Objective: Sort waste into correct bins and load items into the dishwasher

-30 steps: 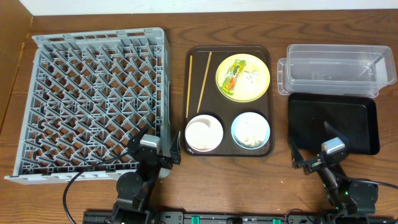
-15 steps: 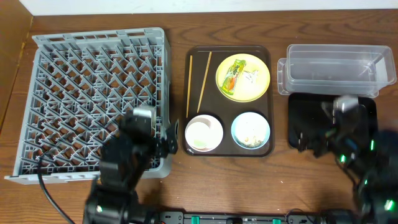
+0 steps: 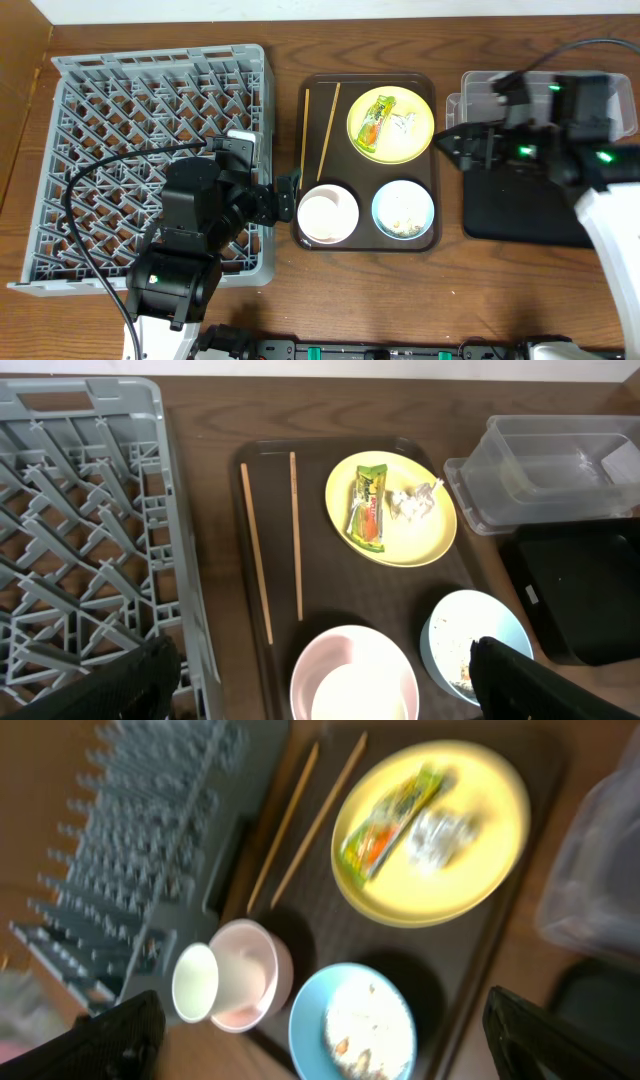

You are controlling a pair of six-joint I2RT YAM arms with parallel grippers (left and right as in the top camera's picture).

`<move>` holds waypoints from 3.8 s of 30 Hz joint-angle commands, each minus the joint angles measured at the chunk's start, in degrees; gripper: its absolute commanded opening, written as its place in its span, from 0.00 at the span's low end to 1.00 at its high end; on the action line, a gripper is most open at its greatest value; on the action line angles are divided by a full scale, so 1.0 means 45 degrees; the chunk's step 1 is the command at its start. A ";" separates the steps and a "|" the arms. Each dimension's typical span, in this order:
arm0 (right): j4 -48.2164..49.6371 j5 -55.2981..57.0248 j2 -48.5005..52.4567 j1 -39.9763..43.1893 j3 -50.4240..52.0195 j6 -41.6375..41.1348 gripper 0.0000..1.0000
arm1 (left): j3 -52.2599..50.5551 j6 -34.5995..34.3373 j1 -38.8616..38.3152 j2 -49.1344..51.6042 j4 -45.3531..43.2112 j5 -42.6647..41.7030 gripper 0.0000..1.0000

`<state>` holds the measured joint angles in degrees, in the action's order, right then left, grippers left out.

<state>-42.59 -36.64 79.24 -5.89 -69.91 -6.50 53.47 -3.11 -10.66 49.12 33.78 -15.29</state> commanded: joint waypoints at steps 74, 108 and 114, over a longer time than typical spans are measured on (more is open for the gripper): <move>0.5430 0.9481 0.8573 -0.4852 -0.3415 -0.4235 0.63 | 0.0277 -0.0136 -0.0010 -0.0034 0.0029 -0.0219 0.93; 0.1098 1.0802 0.4308 -0.1389 -0.3463 -0.7096 0.01 | 0.0277 -0.0136 -0.0010 -0.0029 0.0024 -0.0219 0.93; 0.0000 1.1842 0.5115 0.0126 -0.3415 -0.9700 0.01 | 0.0277 -0.0136 -0.0010 -0.0029 0.0024 -0.0219 0.93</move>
<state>-42.44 12.34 98.70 -7.81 -86.13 -41.85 53.49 -3.20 -10.66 49.12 34.06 -15.35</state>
